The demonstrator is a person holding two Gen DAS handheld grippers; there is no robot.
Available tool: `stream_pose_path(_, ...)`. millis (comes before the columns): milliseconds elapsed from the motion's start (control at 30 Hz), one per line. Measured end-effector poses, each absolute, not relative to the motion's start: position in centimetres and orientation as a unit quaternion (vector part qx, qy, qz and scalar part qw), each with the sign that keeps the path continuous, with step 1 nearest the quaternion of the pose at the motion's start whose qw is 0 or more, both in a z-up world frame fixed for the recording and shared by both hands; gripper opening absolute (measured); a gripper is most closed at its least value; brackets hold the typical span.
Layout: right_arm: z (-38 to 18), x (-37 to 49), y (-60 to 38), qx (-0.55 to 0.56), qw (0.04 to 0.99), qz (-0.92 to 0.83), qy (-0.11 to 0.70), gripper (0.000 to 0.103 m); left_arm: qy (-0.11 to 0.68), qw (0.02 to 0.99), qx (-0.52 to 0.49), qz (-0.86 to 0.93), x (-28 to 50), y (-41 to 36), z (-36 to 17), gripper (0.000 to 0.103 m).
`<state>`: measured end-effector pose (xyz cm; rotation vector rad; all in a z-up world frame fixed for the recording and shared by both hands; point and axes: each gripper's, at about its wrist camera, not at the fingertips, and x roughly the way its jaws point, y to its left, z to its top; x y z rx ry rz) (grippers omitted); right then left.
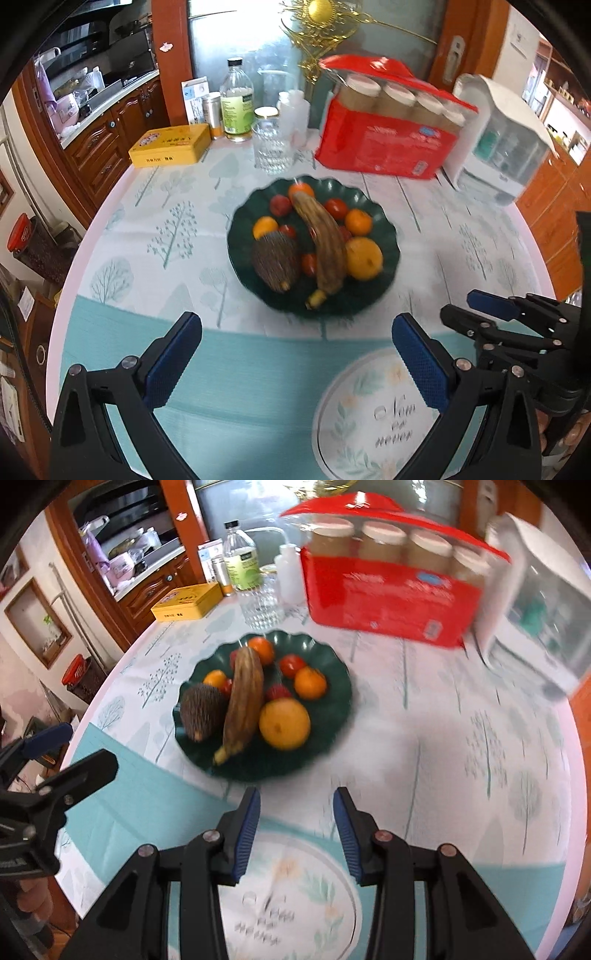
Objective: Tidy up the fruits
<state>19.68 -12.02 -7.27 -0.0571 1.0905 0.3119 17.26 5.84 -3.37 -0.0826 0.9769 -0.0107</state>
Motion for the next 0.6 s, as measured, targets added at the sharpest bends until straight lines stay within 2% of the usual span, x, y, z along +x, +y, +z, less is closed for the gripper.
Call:
stream_pose_path(300,-6.1,11.7,-15.9,0.027,0.860,0.099,0.501,0.051,0.476,0.878,-0.039,-0.018,10.8,2.9,-3.1,0.102)
stream_pose_path(600,-3.9,5.0,-17.3,0.023,0.871,0.068,0.487,0.052,0.467,0.884,-0.023,-0.018,4.3,0.5,-1.0,0.102)
